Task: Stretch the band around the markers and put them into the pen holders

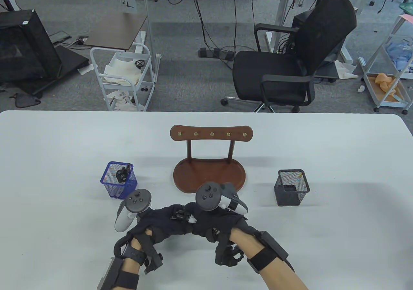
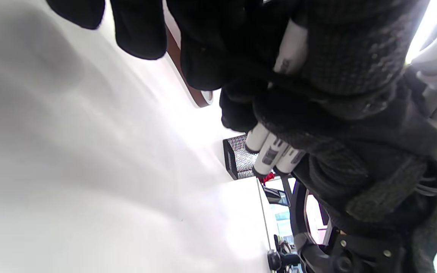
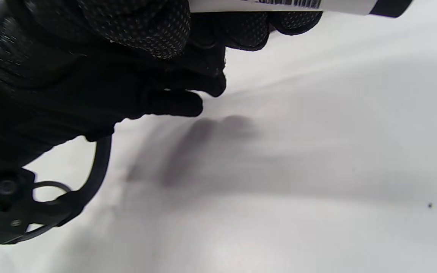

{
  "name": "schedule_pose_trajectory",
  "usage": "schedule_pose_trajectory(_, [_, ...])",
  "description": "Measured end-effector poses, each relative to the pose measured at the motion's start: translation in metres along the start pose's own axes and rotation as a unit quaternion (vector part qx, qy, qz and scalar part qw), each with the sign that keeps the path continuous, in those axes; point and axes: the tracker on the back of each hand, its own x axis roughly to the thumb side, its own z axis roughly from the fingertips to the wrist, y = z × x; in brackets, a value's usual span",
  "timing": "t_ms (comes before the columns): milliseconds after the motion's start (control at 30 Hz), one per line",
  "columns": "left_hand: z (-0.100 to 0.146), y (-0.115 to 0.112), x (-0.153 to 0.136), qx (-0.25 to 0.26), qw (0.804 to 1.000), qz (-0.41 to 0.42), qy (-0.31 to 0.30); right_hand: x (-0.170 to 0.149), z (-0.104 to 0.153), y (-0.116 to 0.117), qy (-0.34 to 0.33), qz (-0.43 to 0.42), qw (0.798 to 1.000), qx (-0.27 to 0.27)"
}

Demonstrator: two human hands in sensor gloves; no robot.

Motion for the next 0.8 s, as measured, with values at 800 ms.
schedule_pose_trajectory(800, [0.008,0.008,0.007,0.05,0.998,-0.041,-0.01,-0.052,-0.012,-0.003,-0.075,-0.378,0.92,0.065])
